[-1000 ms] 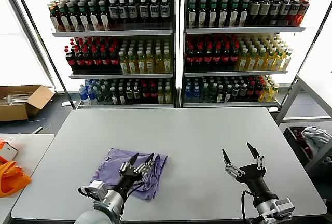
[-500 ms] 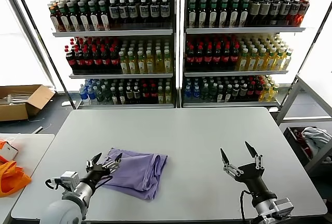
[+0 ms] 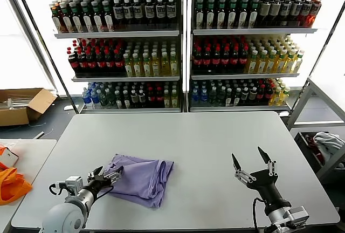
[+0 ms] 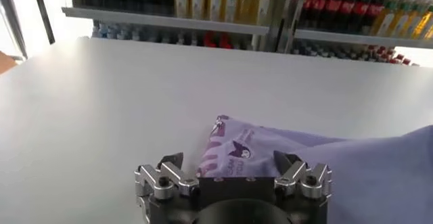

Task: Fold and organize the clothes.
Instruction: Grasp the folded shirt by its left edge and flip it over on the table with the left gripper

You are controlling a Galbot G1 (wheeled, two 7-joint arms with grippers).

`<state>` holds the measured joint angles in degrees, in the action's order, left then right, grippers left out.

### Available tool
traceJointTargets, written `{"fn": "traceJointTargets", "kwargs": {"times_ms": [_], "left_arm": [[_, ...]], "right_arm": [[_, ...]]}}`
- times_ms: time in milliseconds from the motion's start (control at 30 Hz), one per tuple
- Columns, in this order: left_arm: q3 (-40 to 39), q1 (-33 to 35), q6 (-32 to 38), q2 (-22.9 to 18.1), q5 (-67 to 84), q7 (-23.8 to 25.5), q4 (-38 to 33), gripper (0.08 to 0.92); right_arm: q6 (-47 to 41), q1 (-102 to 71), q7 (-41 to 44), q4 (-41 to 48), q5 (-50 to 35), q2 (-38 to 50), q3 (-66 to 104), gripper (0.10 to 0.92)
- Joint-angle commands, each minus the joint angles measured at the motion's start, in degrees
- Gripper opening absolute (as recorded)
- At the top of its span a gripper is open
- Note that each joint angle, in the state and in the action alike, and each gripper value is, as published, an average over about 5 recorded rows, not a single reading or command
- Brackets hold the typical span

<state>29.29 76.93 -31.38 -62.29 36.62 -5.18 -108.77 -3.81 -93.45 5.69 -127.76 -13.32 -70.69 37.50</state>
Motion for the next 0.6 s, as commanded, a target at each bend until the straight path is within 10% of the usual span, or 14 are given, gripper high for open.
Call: {"fn": "traceJointTargets", "kwargs": {"times_ms": [33,600], "left_arm": [[-0.12,-0.64,-1.59,-0.62,0.19,0.99,2.24,0.802],[7.53,1.93,8.70,-6.91,-10.00,3.05,0.09,0.343]], "right_arm": [[0.07,0.45,-0.07,0.61,-0.07,0.02,0.03,0.823],[0.38,0.85,0.04,1.19,0.00,0.12,-0.98,0.823]]}}
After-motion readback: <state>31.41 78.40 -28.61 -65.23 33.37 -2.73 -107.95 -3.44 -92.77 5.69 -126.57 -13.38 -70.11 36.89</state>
